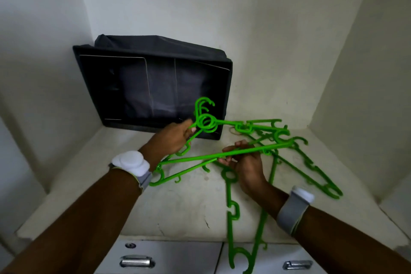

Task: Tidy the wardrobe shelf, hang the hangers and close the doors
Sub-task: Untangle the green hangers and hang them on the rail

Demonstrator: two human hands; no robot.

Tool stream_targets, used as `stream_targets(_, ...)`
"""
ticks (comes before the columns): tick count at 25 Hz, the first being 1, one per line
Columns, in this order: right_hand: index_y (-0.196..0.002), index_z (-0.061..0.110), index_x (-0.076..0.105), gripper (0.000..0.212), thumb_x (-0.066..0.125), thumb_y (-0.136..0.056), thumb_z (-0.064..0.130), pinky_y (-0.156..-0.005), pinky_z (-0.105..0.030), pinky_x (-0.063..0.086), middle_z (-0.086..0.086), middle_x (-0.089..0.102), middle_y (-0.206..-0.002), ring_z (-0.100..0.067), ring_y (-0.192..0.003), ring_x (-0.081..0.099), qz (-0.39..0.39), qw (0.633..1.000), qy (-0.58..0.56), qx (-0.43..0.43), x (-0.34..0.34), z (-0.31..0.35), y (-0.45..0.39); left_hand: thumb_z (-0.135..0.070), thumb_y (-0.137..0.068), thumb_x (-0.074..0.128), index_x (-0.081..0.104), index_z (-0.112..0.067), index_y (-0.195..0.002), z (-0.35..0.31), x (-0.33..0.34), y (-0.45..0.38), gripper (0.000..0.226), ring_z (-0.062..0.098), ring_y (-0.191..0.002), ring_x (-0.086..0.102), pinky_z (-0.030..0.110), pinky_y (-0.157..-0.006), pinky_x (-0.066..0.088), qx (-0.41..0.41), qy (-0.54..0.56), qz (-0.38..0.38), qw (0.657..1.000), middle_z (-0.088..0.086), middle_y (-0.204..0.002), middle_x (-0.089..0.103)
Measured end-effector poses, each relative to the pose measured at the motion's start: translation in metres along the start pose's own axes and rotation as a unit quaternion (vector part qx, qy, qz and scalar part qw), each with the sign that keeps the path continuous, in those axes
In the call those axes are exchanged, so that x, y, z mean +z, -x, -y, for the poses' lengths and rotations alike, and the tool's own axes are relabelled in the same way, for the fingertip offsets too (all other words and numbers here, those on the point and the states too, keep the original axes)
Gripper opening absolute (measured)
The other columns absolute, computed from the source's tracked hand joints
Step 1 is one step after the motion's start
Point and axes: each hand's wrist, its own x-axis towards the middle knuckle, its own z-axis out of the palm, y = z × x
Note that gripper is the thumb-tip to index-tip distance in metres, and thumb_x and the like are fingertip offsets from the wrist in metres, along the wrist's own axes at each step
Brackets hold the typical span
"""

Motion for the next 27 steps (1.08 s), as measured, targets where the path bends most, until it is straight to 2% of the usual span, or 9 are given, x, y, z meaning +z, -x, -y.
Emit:
stream_targets(5,-0.087,0.011,0.052,0.022,0.04,-0.103,0.019,-0.061,-0.043,0.062,-0.02,0.07,-0.083,-0.03,-0.072,0.072,0.06,0.995,-0.028,0.068,-0.021,-0.008,0.001,-0.026,-0.104,0.046,0.053,-0.021,-0.101,-0.011,0.028,0.008,0.009,0.015,-0.047,0.064,0.019,-0.045,0.045,-0.07,0.162,0.102,0.979,0.007,-0.073,0.066)
stream_targets(8,-0.109,0.008,0.058,0.025,0.046,-0.098,0.027,-0.068,-0.044,0.062,-0.02,0.072,-0.108,-0.033,-0.082,0.074,0.163,0.982,0.044,0.09,-0.037,-0.001,-0.01,-0.041,-0.099,0.052,0.057,-0.026,-0.093,-0.005,0.028,0.007,0.017,0.022,-0.071,0.069,0.024,-0.061,0.044,-0.051,0.09,0.045,0.994,0.001,-0.084,0.07)
stream_targets(11,-0.134,0.01,0.053,0.035,0.048,-0.1,0.016,-0.073,-0.043,0.062,-0.018,0.069,-0.12,-0.033,-0.088,0.074,0.292,0.932,0.191,0.102,-0.06,0.021,-0.023,-0.048,-0.096,0.055,0.06,-0.029,-0.085,0.0,0.018,0.004,0.022,0.01,-0.063,0.06,0.023,-0.058,0.04,-0.042,0.09,0.013,0.995,-0.014,-0.064,0.059)
stream_targets(15,-0.12,0.001,0.063,0.034,0.06,-0.089,-0.011,-0.061,-0.031,0.06,-0.01,0.074,-0.105,-0.027,-0.071,0.072,0.343,0.772,0.506,0.174,-0.066,0.062,-0.03,-0.046,-0.099,0.049,0.061,-0.022,-0.089,0.002,-0.005,-0.002,0.029,0.03,-0.092,0.068,0.032,-0.074,0.049,-0.045,-0.025,-0.031,0.998,0.001,-0.089,0.071)
stream_targets(18,-0.109,0.011,0.07,0.029,0.06,-0.087,-0.005,-0.054,-0.024,0.057,0.0,0.077,-0.091,-0.02,-0.063,0.071,0.465,0.64,0.601,0.114,-0.033,0.082,-0.016,-0.05,-0.099,0.045,0.062,-0.019,-0.1,0.001,-0.023,-0.005,0.036,0.034,-0.102,0.067,0.039,-0.084,0.053,-0.071,-0.067,-0.028,0.995,0.011,-0.109,0.072)
stream_targets(20,-0.102,0.017,0.072,0.019,0.062,-0.089,0.007,-0.056,-0.024,0.059,0.006,0.077,-0.086,-0.008,-0.062,0.072,0.503,0.655,0.564,-0.018,0.002,0.091,-0.002,-0.052,-0.099,0.043,0.061,-0.019,-0.104,-0.002,-0.029,-0.004,0.038,0.037,-0.104,0.066,0.04,-0.085,0.053,-0.08,-0.105,-0.035,0.991,0.014,-0.112,0.07)
stream_targets(22,-0.101,0.022,0.07,0.014,0.063,-0.09,0.018,-0.067,-0.033,0.06,0.006,0.076,-0.086,-0.005,-0.07,0.071,0.413,0.676,0.561,-0.241,0.034,0.097,0.004,-0.051,-0.099,0.042,0.059,-0.02,-0.103,-0.009,-0.03,-0.002,0.035,0.04,-0.104,0.065,0.04,-0.082,0.051,-0.087,-0.141,-0.06,0.984,0.016,-0.113,0.069)
stream_targets(23,-0.109,0.025,0.067,0.022,0.064,-0.088,0.022,-0.074,-0.035,0.058,0.006,0.073,-0.096,-0.007,-0.08,0.07,0.354,0.645,0.589,-0.334,0.046,0.096,0.004,-0.05,-0.099,0.042,0.058,-0.021,-0.104,-0.016,-0.032,-0.002,0.034,0.04,-0.103,0.065,0.04,-0.081,0.051,-0.095,-0.151,-0.07,0.982,0.016,-0.113,0.068)
stream_targets(27,-0.145,0.016,0.037,0.089,0.061,-0.078,0.069,-0.094,-0.04,0.048,-0.009,0.054,-0.131,-0.028,-0.114,0.057,0.339,0.403,0.781,-0.335,0.061,0.048,0.01,-0.043,-0.1,0.045,0.06,-0.015,-0.104,-0.036,-0.035,-0.006,0.032,0.041,-0.104,0.066,0.04,-0.081,0.05,-0.131,-0.139,-0.071,0.979,0.019,-0.114,0.068)
